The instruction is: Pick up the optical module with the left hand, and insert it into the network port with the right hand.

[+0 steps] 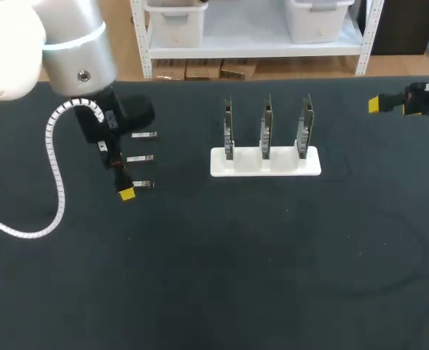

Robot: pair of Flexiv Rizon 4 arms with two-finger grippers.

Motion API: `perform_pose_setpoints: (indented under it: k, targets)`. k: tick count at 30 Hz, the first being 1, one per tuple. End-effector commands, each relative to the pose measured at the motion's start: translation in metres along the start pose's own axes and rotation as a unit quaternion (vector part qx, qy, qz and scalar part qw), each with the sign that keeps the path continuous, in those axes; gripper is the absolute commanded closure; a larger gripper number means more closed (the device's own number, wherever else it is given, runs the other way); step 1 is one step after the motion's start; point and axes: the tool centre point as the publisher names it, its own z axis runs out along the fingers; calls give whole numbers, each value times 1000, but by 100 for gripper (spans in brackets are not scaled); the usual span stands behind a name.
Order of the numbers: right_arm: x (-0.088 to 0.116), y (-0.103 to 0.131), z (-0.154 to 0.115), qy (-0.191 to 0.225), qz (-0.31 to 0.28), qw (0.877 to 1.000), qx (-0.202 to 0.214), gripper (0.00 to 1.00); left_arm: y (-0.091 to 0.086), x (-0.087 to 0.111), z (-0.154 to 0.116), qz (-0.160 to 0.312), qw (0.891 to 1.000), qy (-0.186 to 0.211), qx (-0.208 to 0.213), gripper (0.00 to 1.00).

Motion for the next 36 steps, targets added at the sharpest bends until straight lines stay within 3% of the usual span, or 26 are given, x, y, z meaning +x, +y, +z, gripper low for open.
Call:
perform_pose_setpoints:
  k: [1, 4, 8, 12, 20, 31, 36]
  targets:
    - [0, 1, -1, 0, 0, 1000, 2, 0, 9, -18, -3, 36, 996, 84, -18, 0]
    - [0, 1, -1, 0, 0, 1000, 2, 0, 14, -30, -2, 90, 989, 102, -52, 0]
    - [0, 1, -1, 0, 0, 1000, 2, 0, 23, -30, 8, 125, 985, 104, -57, 0]
    - [0, 1, -1, 0, 0, 1000, 2, 0, 28, -25, 13, 118, 986, 105, -53, 0]
    - [0, 1, -1, 0, 0, 1000, 2, 0, 28, -12, 27, 102, 991, 54, -69, 0]
    - [0, 1, -1, 0, 0, 1000, 2, 0, 27, -2, 49, 91, 993, 48, -61, 0]
    - [0, 1, -1, 0, 0, 1000, 2, 0, 37, -3, 56, 97, 993, 57, -43, 0]
